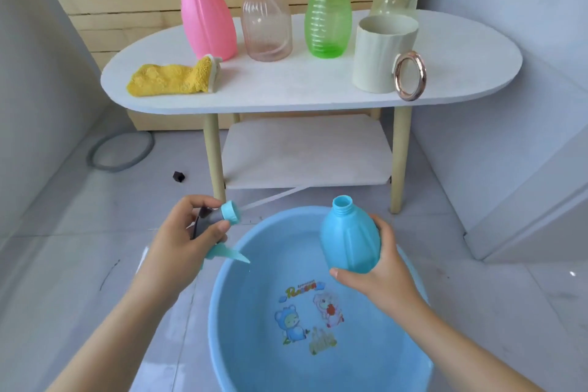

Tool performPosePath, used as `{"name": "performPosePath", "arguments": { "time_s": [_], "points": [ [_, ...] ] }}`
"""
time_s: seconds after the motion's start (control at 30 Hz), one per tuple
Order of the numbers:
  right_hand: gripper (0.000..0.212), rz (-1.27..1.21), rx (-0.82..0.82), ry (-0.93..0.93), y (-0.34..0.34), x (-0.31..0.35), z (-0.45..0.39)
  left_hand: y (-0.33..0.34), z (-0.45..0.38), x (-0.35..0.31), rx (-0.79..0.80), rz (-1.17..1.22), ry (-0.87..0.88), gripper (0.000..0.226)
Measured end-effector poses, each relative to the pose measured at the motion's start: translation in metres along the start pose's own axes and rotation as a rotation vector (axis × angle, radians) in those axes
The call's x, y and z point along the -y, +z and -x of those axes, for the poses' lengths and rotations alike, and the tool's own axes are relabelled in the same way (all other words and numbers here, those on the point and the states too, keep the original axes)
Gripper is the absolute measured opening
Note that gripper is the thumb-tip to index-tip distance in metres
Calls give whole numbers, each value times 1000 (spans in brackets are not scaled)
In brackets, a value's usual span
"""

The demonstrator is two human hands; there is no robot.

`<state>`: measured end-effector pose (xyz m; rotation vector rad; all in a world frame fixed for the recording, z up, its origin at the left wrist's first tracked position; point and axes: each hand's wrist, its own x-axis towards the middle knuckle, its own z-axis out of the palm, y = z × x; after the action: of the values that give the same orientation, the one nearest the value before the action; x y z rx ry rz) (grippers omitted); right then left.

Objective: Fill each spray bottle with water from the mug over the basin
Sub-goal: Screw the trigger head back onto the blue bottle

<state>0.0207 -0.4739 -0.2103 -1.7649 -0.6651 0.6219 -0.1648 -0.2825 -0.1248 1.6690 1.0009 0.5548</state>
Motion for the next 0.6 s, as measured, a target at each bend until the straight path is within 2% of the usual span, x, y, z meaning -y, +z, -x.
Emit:
{"name": "performPosePath", "arguments": {
  "time_s": [0.13, 0.27, 0.6],
  "points": [
    [85, 48, 5, 31, 4, -28, 10, 0, 10, 21, 104, -36, -8, 25],
    [85, 68, -9, 37, 5, -39, 16, 1, 13, 23, 151, -140, 59, 31],
    [90, 89, 4, -10, 8, -41, 17, 2, 11, 7, 136, -385, 202, 31]
  ]
}}
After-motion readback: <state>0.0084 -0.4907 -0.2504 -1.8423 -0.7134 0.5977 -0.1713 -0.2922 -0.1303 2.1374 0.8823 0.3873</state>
